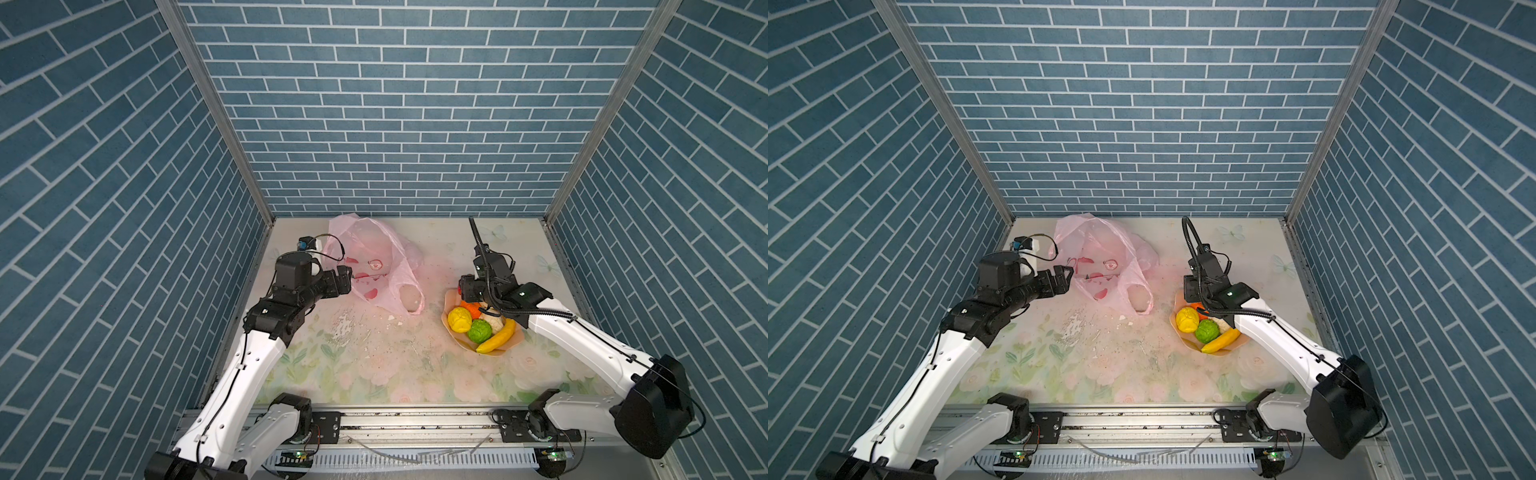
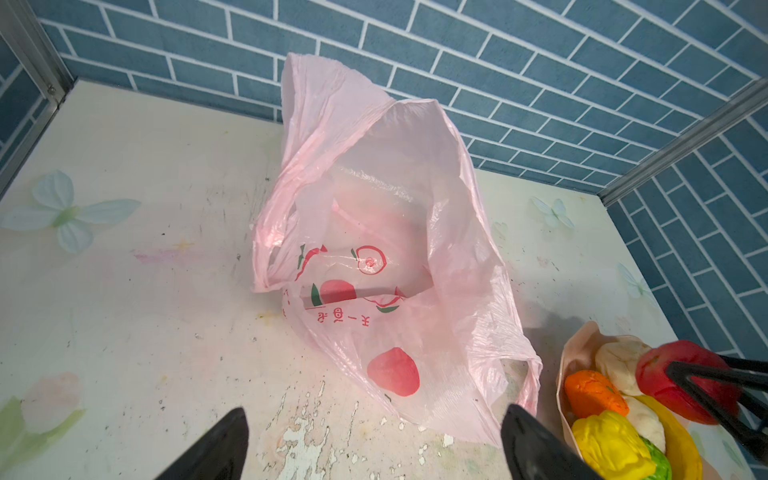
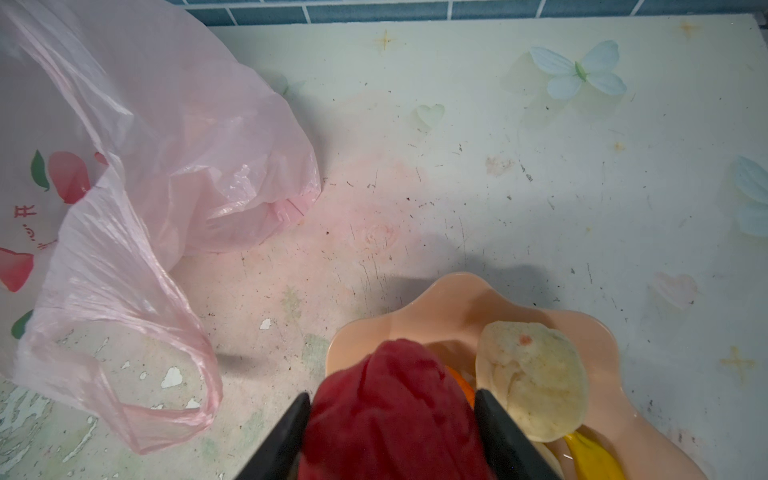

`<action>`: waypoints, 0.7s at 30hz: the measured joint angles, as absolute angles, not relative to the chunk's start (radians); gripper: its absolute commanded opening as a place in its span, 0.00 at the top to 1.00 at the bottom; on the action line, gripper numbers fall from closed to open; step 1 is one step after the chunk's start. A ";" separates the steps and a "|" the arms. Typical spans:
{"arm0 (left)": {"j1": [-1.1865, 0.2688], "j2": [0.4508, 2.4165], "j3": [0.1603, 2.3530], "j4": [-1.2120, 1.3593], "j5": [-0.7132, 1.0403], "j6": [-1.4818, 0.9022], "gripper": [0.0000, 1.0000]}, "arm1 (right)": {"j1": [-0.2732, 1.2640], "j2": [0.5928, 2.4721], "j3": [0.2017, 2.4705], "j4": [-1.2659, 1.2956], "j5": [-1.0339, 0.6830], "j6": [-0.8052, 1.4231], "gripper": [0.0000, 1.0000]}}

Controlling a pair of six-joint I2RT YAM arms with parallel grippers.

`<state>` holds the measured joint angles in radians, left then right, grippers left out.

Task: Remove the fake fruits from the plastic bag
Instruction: 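Lower the red apple into the peach bowl with the right gripper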

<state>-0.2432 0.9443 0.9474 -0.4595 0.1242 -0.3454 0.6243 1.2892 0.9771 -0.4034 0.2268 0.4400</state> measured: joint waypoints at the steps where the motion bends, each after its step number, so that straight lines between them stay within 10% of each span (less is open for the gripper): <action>1: -0.247 0.931 0.947 -0.459 0.123 -0.339 0.02 | 0.623 1.301 0.977 -0.407 0.224 0.442 0.91; 21: -0.256 0.930 0.941 -0.458 0.125 -0.321 0.01 | 0.582 1.408 0.977 -0.415 0.223 0.464 0.91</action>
<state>-0.2558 0.9302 0.9409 -0.4583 0.1249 -0.3210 0.5819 1.4082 0.9771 -0.4152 0.2226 0.4641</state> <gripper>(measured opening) 0.988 0.586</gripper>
